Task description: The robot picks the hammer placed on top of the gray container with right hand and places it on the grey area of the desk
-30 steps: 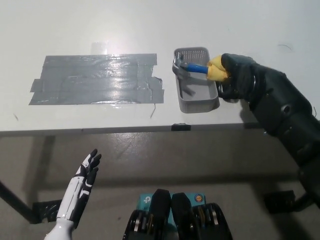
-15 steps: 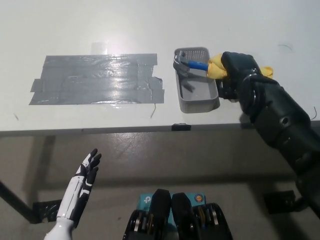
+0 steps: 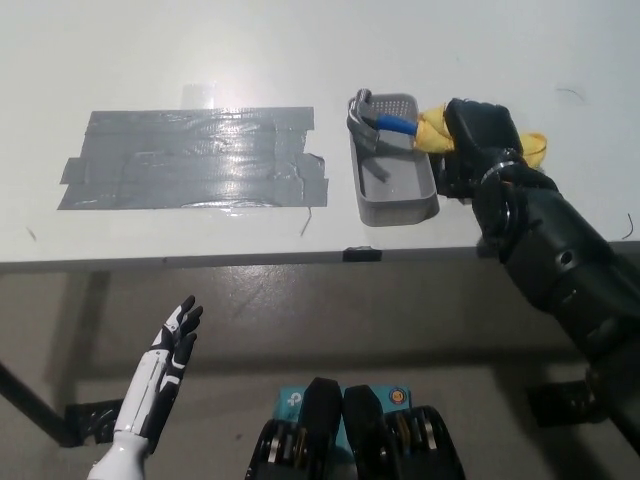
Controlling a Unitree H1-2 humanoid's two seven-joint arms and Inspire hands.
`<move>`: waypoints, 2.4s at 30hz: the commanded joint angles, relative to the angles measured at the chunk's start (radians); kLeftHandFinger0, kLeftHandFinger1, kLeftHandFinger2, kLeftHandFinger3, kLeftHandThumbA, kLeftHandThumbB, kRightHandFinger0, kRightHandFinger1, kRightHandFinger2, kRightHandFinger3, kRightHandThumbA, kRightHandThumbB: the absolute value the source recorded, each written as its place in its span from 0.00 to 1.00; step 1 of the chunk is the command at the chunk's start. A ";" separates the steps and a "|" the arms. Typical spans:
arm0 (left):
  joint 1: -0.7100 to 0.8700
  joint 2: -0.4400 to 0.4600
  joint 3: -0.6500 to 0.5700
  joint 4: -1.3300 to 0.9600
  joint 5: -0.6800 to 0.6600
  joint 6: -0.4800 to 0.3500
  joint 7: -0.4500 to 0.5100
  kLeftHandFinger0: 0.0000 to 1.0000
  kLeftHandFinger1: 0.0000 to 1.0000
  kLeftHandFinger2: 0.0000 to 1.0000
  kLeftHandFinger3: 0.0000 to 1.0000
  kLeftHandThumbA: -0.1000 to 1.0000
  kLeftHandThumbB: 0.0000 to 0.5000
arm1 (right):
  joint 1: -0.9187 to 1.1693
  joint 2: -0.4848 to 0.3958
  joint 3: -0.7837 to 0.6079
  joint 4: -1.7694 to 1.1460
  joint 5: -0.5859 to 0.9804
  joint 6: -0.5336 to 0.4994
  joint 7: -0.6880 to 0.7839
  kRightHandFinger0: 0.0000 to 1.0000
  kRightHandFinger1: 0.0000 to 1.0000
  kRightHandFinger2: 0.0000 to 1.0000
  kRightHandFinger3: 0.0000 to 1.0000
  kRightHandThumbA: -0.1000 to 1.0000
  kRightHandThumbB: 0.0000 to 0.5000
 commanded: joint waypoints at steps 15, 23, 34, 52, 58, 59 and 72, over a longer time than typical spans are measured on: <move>-0.030 0.033 0.006 -0.073 0.007 -0.002 -0.015 1.00 1.00 1.00 1.00 1.00 0.25 | -0.296 0.211 0.062 -0.016 -0.138 -0.148 -0.469 0.00 0.14 0.56 0.74 0.00 0.28; -0.032 0.036 0.004 -0.071 0.006 0.001 -0.017 1.00 1.00 1.00 1.00 1.00 0.29 | -0.339 0.273 0.105 0.042 -0.160 -0.149 -0.488 0.00 0.12 0.54 0.69 0.00 0.36; -0.023 0.040 0.003 -0.069 -0.006 -0.006 -0.020 1.00 1.00 1.00 1.00 1.00 0.32 | -0.372 0.322 0.106 0.098 -0.141 -0.171 -0.457 0.00 0.15 0.63 0.72 0.00 0.34; -0.033 0.038 -0.026 -0.094 0.012 0.012 -0.049 1.00 1.00 1.00 1.00 1.00 0.34 | -0.278 0.461 0.050 0.223 -0.072 -0.102 -0.214 0.00 0.20 0.64 0.24 0.00 0.46; -0.041 0.037 -0.032 -0.096 0.013 0.014 -0.054 1.00 1.00 1.00 1.00 1.00 0.38 | -0.255 0.455 0.026 0.222 -0.052 -0.110 -0.178 0.00 0.19 0.54 0.32 0.00 0.57; -0.038 0.038 -0.035 -0.107 0.025 0.027 -0.054 1.00 1.00 1.00 1.00 1.00 0.38 | -0.252 0.456 0.018 0.222 -0.045 -0.108 -0.168 0.00 0.20 0.53 0.42 0.00 0.57; -0.047 0.038 -0.043 -0.117 0.024 0.046 -0.067 1.00 1.00 1.00 1.00 1.00 0.41 | -0.245 0.432 -0.032 0.221 -0.007 -0.057 -0.117 0.18 0.35 0.70 0.92 0.36 0.32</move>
